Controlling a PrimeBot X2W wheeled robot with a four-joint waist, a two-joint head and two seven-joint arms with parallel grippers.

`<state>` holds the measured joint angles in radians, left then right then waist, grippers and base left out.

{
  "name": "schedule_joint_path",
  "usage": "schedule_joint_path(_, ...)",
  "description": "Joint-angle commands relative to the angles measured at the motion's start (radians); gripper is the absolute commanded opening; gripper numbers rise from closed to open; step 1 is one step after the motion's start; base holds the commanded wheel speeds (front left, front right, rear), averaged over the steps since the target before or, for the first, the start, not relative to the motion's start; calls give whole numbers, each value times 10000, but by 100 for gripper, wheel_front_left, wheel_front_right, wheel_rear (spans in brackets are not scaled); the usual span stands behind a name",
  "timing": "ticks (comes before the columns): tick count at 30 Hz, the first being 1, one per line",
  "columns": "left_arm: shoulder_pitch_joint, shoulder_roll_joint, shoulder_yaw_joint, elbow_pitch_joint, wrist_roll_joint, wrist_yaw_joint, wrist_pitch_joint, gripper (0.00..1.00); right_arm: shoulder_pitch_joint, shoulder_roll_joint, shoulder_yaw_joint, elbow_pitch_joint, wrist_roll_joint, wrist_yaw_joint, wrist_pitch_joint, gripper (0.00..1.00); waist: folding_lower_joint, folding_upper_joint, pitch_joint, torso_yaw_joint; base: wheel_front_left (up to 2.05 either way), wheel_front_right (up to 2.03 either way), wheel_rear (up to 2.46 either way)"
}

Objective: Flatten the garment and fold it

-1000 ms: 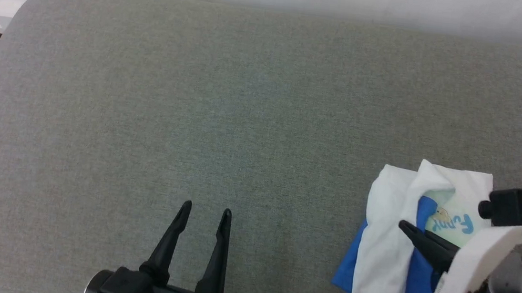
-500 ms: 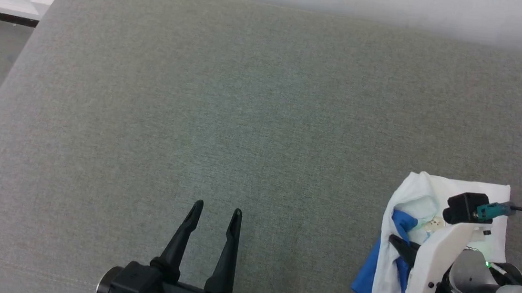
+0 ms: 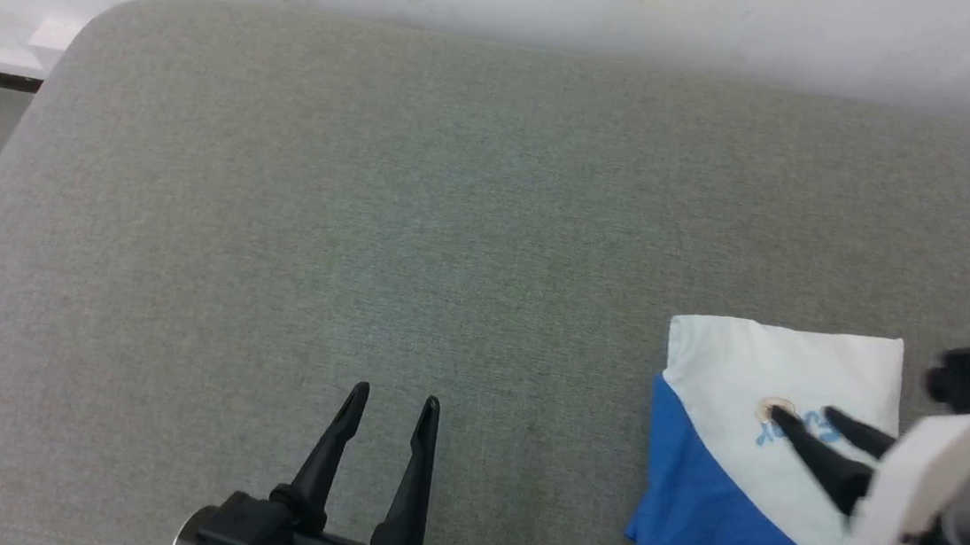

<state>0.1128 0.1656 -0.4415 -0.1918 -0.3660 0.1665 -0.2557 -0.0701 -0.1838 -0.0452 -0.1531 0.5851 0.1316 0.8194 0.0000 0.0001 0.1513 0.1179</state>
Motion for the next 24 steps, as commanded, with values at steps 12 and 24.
schedule_joint_path(12, -37, 54, -82, -116, 44, 16, 31, 100, 1605, 2, -2259, -1003, 293, -9, 246, 100, 0, -1, 312, -391, 0, 0, 0)
schedule_joint_path(24, -249, 85, -221, -297, 177, 106, 176, 100, 807, 82, -2182, 1241, -762, -9, -499, 100, 0, -1, 575, 261, 0, 0, 0)
